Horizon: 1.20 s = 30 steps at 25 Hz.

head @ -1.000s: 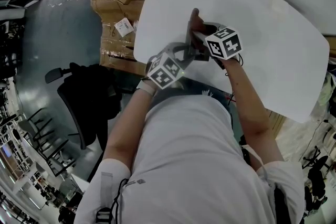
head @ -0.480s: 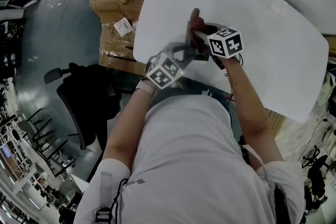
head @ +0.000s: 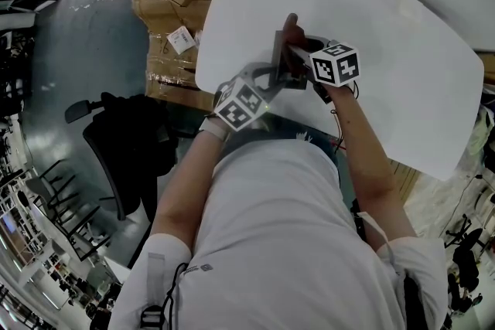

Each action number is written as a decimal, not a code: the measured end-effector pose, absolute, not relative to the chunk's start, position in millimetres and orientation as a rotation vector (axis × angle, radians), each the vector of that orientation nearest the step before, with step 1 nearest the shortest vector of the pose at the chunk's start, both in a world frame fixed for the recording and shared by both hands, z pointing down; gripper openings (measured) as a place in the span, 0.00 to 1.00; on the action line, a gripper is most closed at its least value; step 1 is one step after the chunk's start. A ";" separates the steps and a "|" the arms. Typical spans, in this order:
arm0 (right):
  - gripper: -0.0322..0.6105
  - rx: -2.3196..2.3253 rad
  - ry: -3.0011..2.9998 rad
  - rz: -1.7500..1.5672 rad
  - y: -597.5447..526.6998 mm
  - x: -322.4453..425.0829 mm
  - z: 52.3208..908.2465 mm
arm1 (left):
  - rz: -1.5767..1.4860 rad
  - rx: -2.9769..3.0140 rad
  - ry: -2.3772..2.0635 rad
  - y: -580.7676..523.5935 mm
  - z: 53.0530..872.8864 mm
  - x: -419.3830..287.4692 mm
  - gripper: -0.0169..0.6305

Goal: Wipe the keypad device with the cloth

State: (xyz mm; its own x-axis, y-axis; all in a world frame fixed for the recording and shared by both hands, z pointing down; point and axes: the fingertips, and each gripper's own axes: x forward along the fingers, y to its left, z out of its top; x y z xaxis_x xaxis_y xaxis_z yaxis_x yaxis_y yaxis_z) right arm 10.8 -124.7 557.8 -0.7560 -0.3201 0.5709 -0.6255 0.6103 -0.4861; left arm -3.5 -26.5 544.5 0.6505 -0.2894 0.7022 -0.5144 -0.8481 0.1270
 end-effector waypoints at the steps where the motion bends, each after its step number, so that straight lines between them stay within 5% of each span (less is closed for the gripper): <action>1: 0.21 0.756 -2.401 0.970 -124.2 13.7 560.7 | 1.008 2.555 -0.644 -26.4 544.6 -3.9 0.25; 30: 0.21 0.929 -2.281 1.247 -113.8 71.5 615.1 | 0.994 2.550 -0.670 -27.2 544.2 -5.3 0.25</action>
